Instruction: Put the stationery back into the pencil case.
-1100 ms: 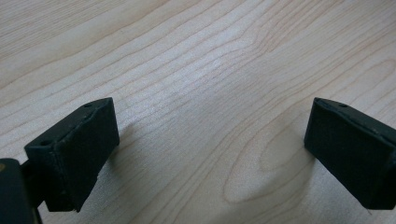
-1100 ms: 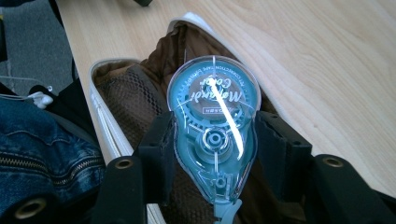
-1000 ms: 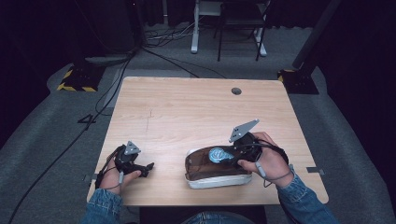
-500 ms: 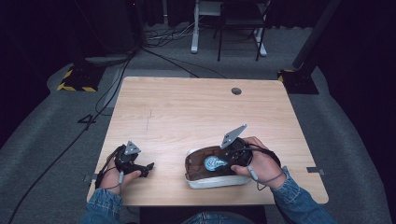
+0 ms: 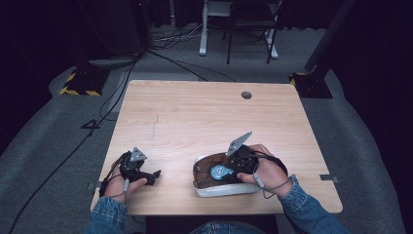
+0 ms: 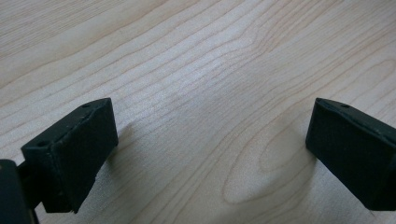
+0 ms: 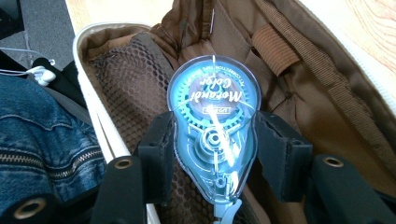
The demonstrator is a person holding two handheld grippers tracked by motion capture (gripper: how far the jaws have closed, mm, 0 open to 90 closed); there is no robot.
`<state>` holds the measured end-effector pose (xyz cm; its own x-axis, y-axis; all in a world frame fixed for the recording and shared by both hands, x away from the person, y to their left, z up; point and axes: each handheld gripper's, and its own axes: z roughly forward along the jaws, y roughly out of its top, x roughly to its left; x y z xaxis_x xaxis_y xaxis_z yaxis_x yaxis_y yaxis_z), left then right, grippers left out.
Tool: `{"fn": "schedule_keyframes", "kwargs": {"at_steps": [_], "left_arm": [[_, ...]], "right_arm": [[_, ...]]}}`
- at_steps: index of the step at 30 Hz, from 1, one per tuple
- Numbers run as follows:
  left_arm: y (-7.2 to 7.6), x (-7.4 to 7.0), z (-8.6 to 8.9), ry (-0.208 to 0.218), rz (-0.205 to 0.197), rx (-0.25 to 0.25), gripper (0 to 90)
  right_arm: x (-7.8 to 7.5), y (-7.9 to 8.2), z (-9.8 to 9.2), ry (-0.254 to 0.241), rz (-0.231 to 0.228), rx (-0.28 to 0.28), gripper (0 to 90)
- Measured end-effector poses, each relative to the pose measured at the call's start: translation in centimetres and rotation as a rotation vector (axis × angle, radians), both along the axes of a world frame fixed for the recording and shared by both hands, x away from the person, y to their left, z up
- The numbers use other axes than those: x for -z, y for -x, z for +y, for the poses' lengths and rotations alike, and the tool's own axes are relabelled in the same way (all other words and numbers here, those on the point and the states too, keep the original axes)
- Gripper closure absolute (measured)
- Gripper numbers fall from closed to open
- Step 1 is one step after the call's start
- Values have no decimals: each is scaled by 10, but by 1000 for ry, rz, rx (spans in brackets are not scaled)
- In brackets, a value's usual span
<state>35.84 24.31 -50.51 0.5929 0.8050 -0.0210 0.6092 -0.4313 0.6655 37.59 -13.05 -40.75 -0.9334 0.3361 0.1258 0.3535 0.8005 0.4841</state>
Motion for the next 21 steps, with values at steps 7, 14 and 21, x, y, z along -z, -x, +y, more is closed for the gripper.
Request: {"fn": "schedule_keyframes", "kwargs": {"at_steps": [7,14,21], "left_arm": [[0,0,0,-2,0,1,24],[0,0,0,1,-2,1,19],[-1,1,-1,3,-2,3,13]], "right_arm": [[4,-1,2,1,-52,-20,442],[1,0,1,-12,-87,-22,340],[-16,4,-8,-60,-147,-24,343]]}}
